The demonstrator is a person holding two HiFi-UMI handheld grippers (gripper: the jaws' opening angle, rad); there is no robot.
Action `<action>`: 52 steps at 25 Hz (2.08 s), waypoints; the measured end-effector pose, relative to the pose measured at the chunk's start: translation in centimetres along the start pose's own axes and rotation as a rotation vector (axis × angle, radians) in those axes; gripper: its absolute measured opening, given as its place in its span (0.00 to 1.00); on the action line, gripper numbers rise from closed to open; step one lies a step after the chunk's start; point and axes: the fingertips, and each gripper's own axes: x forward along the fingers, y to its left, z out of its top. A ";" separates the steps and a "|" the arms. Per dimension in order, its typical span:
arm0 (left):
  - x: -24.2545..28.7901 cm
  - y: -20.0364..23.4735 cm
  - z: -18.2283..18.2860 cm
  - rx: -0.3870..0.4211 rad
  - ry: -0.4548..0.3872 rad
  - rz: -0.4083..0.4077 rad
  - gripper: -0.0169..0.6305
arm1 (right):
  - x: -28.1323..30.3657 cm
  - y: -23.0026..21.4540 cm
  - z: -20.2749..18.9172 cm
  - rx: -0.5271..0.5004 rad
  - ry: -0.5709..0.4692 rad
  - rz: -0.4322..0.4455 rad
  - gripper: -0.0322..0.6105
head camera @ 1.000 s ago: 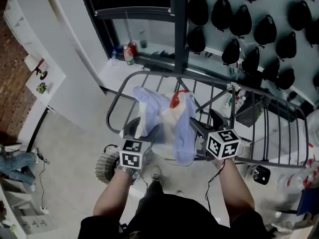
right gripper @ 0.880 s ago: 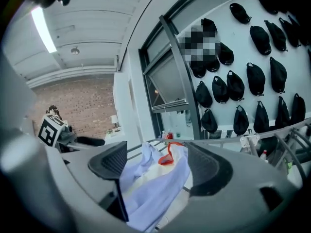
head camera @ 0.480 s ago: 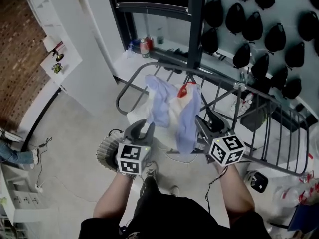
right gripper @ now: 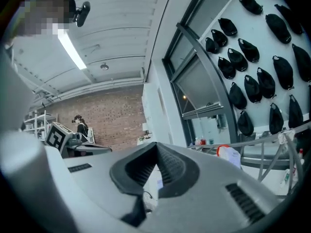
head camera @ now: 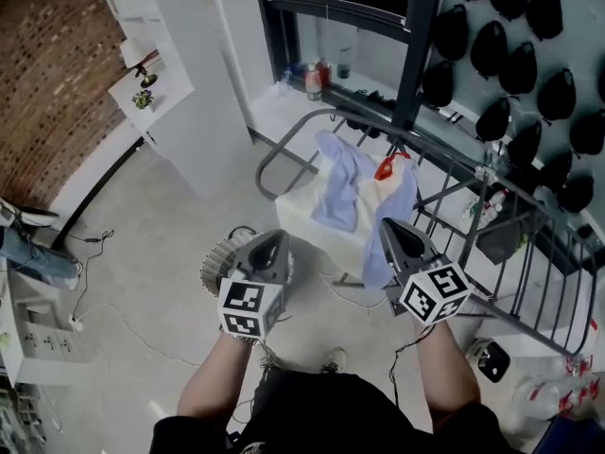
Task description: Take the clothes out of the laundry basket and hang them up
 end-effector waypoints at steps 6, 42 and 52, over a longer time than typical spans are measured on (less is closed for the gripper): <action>-3.5 4.6 -0.7 0.012 -0.002 0.044 0.04 | 3.6 5.5 -0.5 -0.006 0.010 0.067 0.06; -19.6 33.4 -7.5 -0.082 -0.032 0.242 0.05 | 23.9 33.8 -8.5 -0.052 0.147 0.281 0.06; -19.4 36.8 -9.0 -0.111 -0.025 0.242 0.05 | 28.6 37.8 -11.1 -0.084 0.218 0.346 0.06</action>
